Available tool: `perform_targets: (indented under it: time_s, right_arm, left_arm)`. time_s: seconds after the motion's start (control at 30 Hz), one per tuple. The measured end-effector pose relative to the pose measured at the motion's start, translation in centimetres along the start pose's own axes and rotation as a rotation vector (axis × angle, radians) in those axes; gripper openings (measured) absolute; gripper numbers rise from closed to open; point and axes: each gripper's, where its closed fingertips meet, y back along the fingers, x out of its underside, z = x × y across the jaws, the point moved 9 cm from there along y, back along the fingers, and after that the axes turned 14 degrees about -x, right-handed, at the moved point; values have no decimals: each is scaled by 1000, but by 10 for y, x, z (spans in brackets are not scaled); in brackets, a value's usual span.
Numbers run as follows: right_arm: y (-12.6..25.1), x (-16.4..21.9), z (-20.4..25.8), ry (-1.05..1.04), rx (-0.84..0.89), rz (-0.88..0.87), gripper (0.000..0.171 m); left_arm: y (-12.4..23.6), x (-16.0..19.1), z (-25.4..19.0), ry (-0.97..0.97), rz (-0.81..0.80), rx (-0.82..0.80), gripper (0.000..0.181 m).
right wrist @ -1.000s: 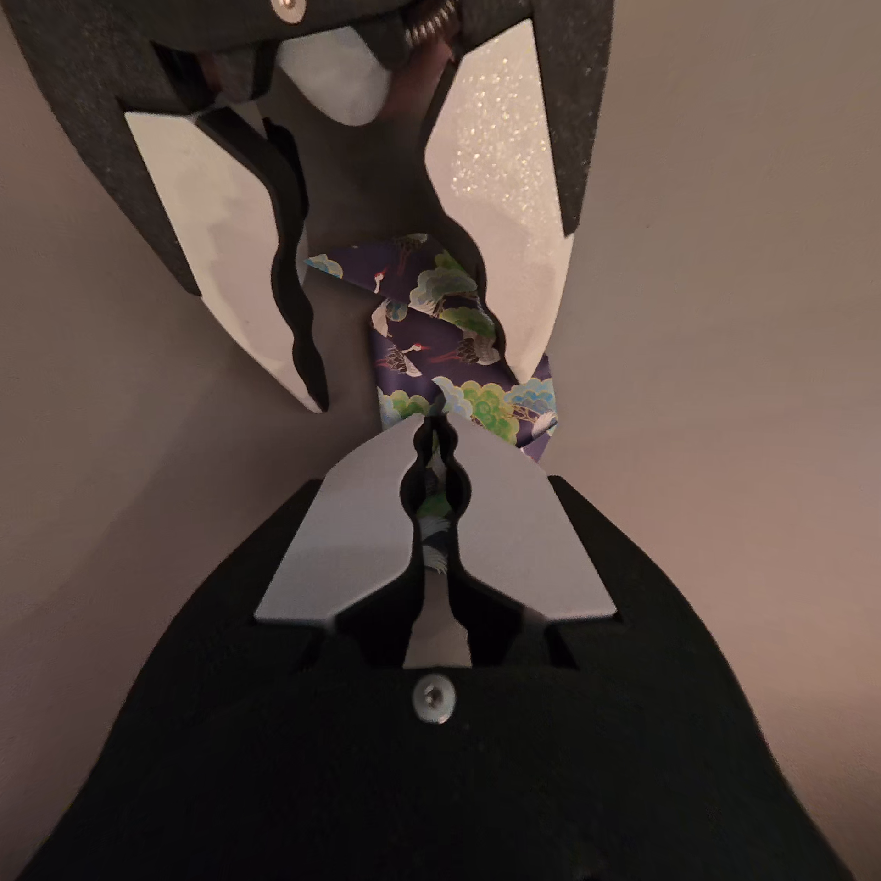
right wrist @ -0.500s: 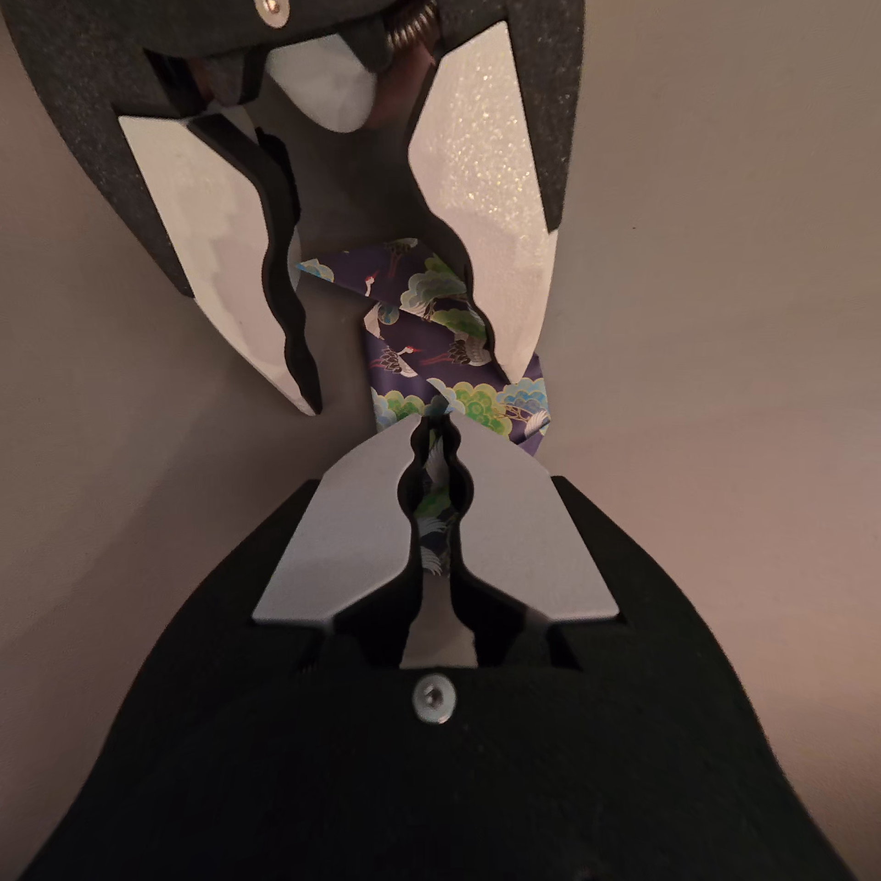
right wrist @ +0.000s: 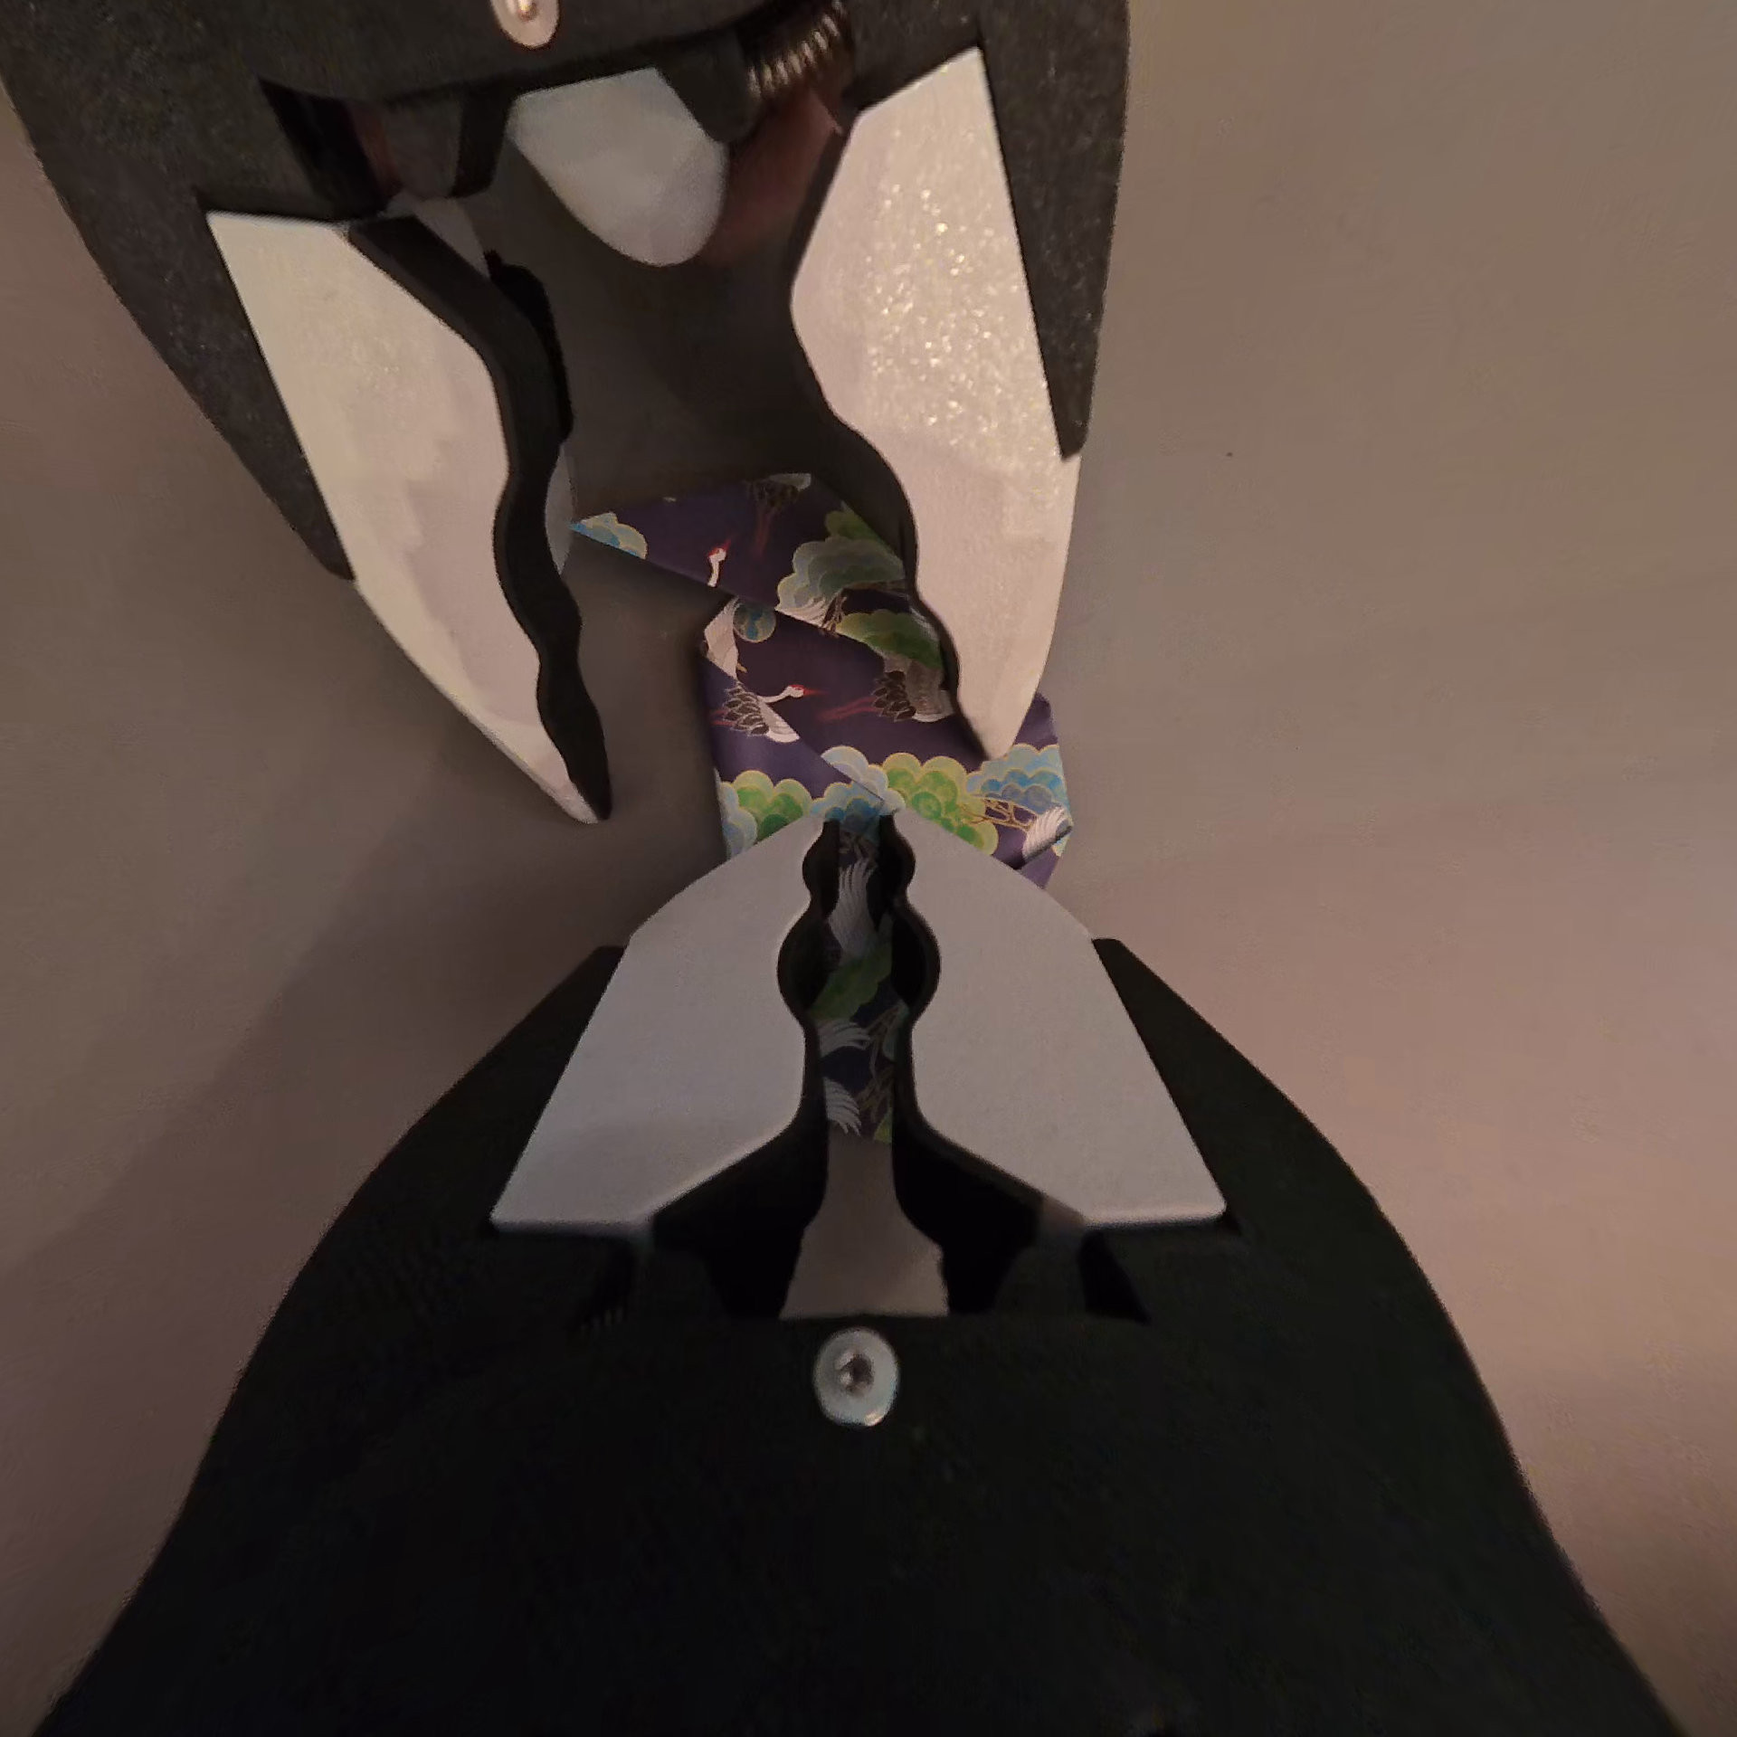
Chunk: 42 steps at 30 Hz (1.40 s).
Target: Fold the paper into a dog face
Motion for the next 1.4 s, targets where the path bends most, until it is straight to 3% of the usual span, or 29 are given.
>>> perform_targets:
  time_s: [0.17,0.3,0.53,1.0,1.2,1.4]
  right_arm:
    - [0,0,0,3,2,-4,9]
    - [0,1,-1,-3,-7,-13,10]
    - [1,1,-2,-7,-14,-13,8]
    - [1,2,-3,-19,-22,-28,6]
    - [8,3,-1,4,74,-22,19]
    - [27,11,8,-64,-41,-183,7]
  left_arm:
    - [18,-8,2,70,-105,48,62]
    - [24,-11,-11,-63,-26,11,52]
    - [5,-13,-24,-157,67,-17,54]
    - [4,-11,-23,-109,80,15,51]
    - [3,-9,-23,-102,68,19,52]
    - [4,-8,-23,-98,55,14,51]
